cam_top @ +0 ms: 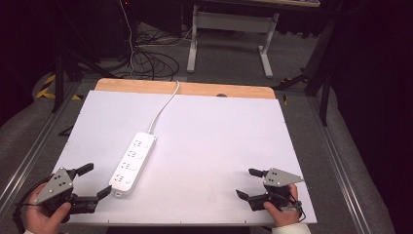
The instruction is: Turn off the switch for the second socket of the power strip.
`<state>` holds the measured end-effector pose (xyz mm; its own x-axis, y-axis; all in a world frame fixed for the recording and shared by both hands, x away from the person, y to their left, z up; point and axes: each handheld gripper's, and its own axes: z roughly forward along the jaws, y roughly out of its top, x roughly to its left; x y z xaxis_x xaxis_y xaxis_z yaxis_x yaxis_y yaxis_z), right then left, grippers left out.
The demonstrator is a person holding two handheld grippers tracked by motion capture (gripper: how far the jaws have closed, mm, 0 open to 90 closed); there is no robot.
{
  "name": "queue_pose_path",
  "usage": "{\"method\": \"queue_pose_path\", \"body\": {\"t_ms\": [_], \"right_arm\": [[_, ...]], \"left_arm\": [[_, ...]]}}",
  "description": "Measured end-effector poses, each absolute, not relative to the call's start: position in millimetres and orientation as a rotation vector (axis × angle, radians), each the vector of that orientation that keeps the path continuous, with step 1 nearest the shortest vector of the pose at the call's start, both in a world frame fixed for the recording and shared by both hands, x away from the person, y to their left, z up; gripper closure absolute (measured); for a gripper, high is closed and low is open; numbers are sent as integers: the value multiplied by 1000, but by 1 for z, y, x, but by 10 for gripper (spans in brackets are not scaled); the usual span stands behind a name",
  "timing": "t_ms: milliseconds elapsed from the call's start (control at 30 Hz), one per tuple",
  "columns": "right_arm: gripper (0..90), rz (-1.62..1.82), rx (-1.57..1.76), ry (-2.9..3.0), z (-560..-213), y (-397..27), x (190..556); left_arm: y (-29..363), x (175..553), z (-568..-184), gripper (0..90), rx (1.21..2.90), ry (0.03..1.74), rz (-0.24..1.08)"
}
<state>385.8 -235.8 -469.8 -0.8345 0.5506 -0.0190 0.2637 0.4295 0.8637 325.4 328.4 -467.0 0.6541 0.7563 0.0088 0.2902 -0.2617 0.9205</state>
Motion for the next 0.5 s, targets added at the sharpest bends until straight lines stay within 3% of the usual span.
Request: {"method": "queue_pose_path", "body": {"t_ms": [333, 500], "right_arm": [[158, 1363, 703, 2388, -470, -236, 386], [157, 1364, 702, 2388, -470, -236, 386]], "left_arm": [[334, 324, -479, 70, 1800, 865, 456], [334, 325, -480, 74, 1810, 889, 483]]}}
